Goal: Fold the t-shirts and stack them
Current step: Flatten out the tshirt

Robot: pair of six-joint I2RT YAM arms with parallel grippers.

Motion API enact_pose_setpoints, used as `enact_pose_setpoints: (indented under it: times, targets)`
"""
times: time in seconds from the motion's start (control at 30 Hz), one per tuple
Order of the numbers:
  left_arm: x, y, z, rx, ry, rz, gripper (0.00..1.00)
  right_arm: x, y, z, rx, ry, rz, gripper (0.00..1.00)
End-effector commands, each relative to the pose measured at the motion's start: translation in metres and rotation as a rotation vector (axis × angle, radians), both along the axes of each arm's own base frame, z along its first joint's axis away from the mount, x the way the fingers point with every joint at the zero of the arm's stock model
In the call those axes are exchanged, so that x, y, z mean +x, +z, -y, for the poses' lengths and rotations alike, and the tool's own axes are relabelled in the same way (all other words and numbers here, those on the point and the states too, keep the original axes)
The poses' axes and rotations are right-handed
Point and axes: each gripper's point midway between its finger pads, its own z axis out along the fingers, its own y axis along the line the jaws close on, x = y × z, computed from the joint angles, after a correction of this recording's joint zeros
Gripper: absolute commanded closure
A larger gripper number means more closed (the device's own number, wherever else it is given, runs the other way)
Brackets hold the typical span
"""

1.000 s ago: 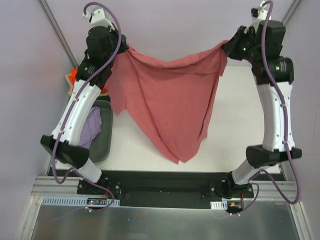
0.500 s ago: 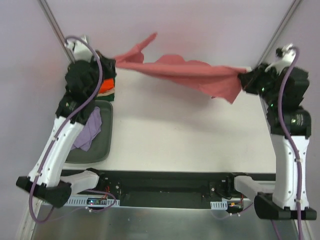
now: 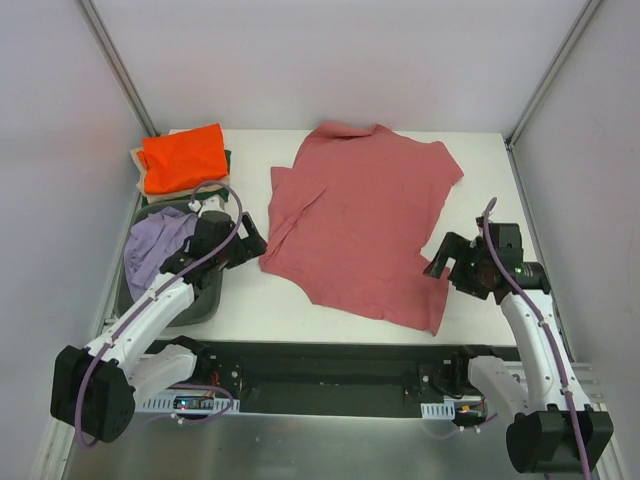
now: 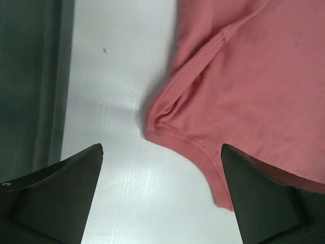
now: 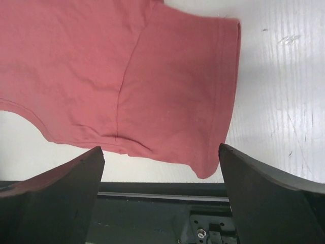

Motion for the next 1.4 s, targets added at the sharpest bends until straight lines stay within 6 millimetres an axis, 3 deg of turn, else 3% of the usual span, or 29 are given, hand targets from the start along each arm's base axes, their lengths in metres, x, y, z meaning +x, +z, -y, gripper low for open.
enact_pose_setpoints:
  times: [0.0, 0.1, 0.23, 0.33, 0.47, 0.7, 0.9, 1.03, 1.17, 1.23, 1.37]
  targets:
    - [0.015, 0.032, 0.025, -0.131, -0.037, 0.067, 0.01, 0.019, 0.024, 0.005, -0.027, -0.001, 0.101, 0.04]
    - [0.016, 0.025, 0.038, -0.159, -0.065, 0.025, 0.01, 0.031, 0.026, -0.007, 0.032, 0.038, 0.144, 0.04]
    - [0.015, 0.011, 0.072, -0.161, -0.159, -0.038, 0.01, 0.035, 0.013, -0.026, 0.117, 0.111, 0.131, 0.04]
    - [0.018, 0.006, 0.1, -0.142, -0.218, -0.059, 0.01, 0.036, -0.011, -0.03, 0.121, 0.119, 0.08, 0.04]
    - [0.028, -0.009, 0.122, -0.139, -0.246, -0.105, 0.01, 0.031, -0.043, -0.033, 0.09, 0.137, -0.013, 0.04]
    - [0.049, -0.053, 0.132, -0.091, -0.224, -0.194, 0.01, 0.006, -0.085, -0.06, 0.051, 0.223, -0.166, 0.04]
    - [0.093, -0.082, 0.099, -0.018, -0.097, -0.231, 0.01, -0.036, -0.097, -0.093, 0.041, 0.359, -0.245, 0.04]
    - [0.132, -0.087, 0.08, 0.067, -0.066, -0.234, 0.01, -0.069, -0.105, -0.137, 0.096, 0.505, -0.289, 0.04]
    - [0.172, -0.076, 0.081, 0.08, -0.073, -0.187, 0.01, -0.067, -0.107, -0.199, 0.15, 0.665, -0.242, 0.04]
    - [0.199, -0.059, 0.079, 0.064, -0.075, -0.141, 0.01, -0.069, -0.114, -0.236, 0.155, 0.77, -0.268, 0.04]
    - [0.219, -0.025, 0.068, -0.009, -0.104, -0.107, 0.01, -0.072, -0.116, -0.303, 0.228, 0.928, -0.295, 0.04]
